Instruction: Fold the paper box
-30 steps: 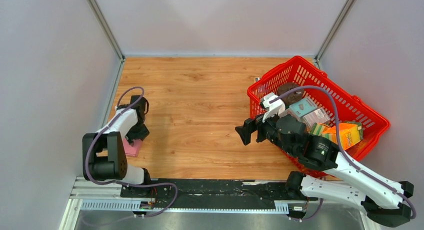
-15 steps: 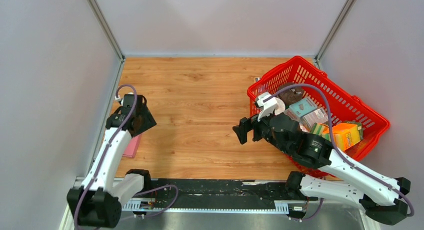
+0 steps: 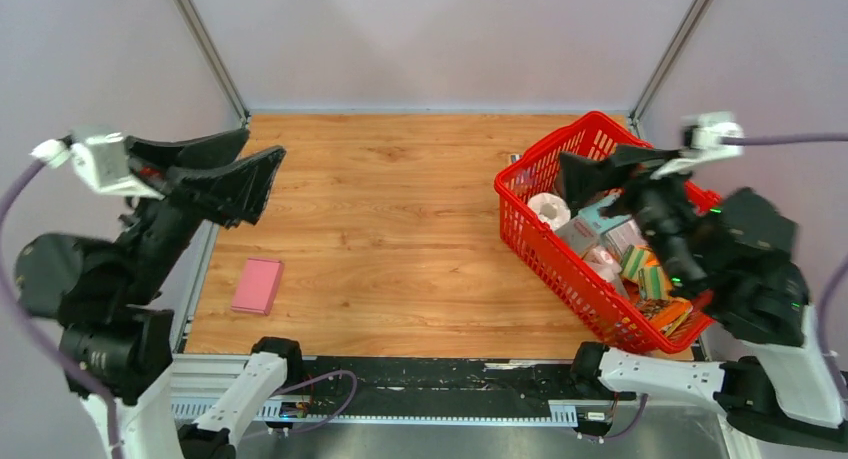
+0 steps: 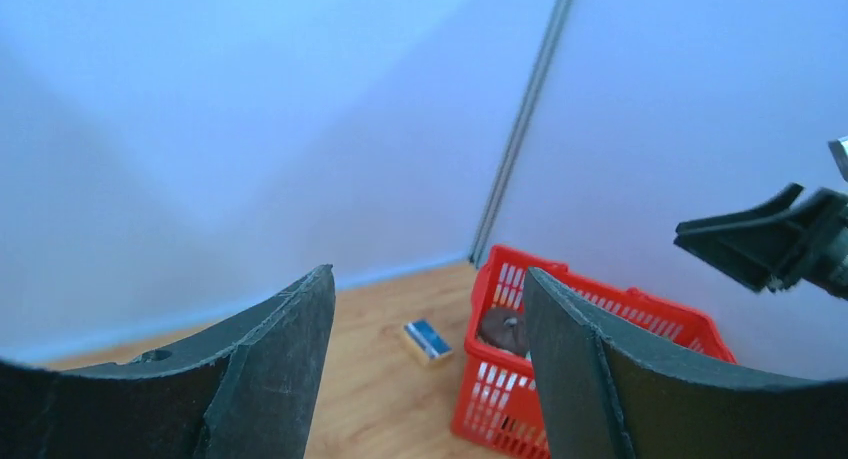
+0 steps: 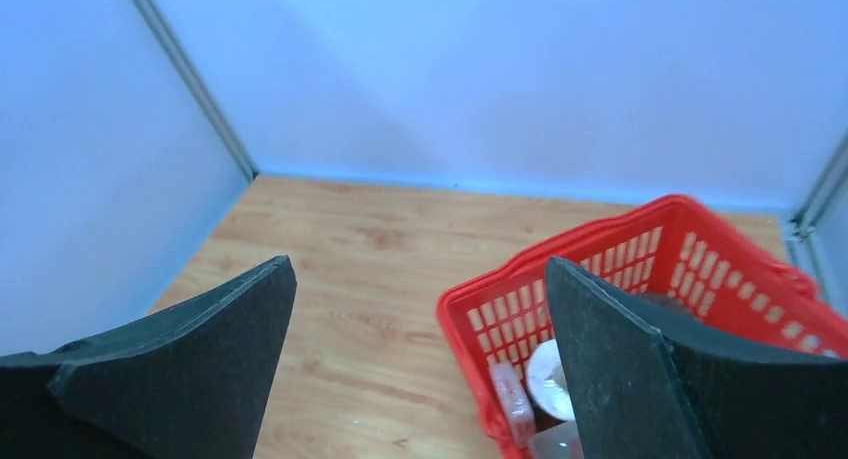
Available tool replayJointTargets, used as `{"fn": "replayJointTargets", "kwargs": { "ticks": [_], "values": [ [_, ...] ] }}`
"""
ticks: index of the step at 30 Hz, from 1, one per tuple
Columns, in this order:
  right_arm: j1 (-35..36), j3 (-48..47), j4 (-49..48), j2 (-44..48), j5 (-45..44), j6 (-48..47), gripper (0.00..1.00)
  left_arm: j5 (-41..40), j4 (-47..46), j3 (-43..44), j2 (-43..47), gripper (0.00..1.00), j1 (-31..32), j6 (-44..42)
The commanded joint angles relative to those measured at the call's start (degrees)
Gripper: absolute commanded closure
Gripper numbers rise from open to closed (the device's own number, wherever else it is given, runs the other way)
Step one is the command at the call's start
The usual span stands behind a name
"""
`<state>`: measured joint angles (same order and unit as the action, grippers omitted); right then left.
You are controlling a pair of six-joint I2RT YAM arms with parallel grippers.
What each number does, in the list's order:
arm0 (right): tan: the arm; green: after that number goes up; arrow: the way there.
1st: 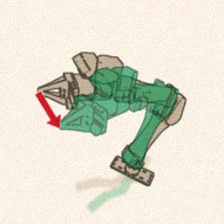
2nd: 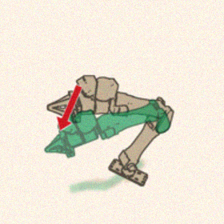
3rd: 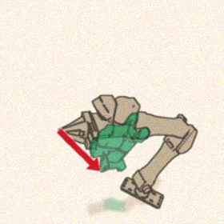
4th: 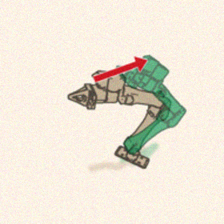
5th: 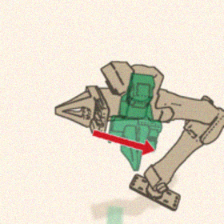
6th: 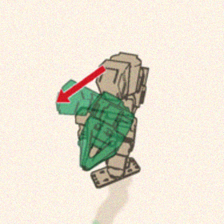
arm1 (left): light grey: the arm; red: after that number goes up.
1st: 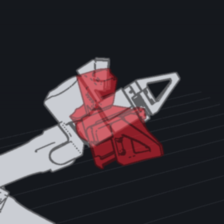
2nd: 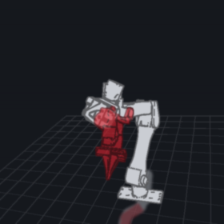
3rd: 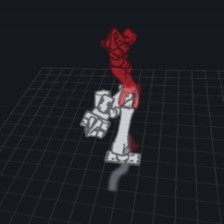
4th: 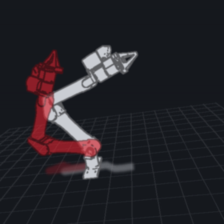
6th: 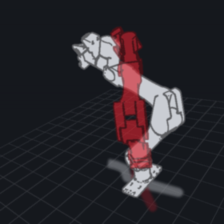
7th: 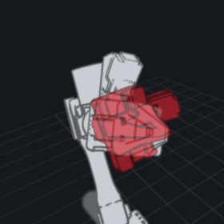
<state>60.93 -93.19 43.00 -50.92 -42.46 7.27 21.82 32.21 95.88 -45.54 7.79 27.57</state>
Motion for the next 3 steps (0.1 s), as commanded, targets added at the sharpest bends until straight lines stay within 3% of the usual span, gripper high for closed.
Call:
{"fn": "replayJointTargets", "kwargs": {
  "ticks": [1, 3],
  "values": [
    [0.07, -7.33, 2.85, 2.93, -5.0, -8.48, 0.0, 6.03, 0.75, 4.05, -2.27, 0.23, 0.12, -4.46],
    [0.07, -7.98, 3.23, 3.97, -5.01, -9.29, 0.0, 7.43, 0.75, 4.67, -2.54, 0.23, 0.21, -4.89]
  ]
}}
